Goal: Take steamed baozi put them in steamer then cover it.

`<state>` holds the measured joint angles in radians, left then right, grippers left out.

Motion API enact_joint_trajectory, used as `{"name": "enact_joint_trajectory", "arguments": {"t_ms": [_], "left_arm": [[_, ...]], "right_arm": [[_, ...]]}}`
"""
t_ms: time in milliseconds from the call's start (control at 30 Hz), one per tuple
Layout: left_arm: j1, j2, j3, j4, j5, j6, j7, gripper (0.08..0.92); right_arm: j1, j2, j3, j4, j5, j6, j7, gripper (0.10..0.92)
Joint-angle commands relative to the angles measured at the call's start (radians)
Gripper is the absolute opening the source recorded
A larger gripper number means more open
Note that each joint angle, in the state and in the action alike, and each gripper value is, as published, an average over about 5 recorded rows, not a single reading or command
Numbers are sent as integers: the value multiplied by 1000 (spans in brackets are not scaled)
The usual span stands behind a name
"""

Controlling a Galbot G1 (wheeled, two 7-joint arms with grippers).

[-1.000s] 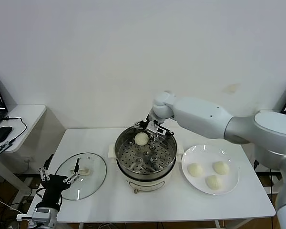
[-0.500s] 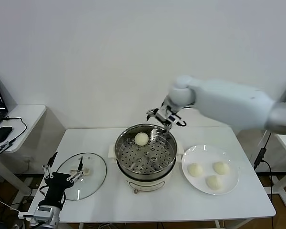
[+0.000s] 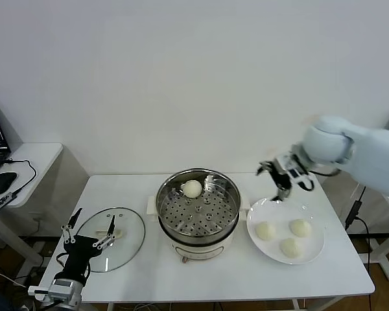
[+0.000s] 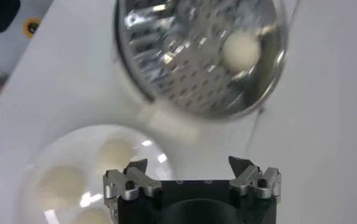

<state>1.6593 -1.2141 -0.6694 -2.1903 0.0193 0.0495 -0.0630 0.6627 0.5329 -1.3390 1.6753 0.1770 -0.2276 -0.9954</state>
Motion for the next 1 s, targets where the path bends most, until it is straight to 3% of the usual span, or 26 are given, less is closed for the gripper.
{"name": "enact_joint_trajectory", "arguments": {"t_ms": [33, 467, 667, 1000], "left_arm": [[1, 13, -11, 14, -6, -2, 1, 823], [-1, 12, -39, 15, -6, 2, 1, 823], [1, 10, -45, 18, -3, 3, 3, 823], [3, 8, -55, 23, -2, 2, 4, 823]], "right_arm": [[-210, -192, 86, 54, -57, -76, 0, 823], [-642, -5, 384, -196, -212, -43, 53, 823], [-703, 96, 429, -302, -228, -24, 63, 823], [-708, 172, 428, -342, -224, -22, 73, 823]]}}
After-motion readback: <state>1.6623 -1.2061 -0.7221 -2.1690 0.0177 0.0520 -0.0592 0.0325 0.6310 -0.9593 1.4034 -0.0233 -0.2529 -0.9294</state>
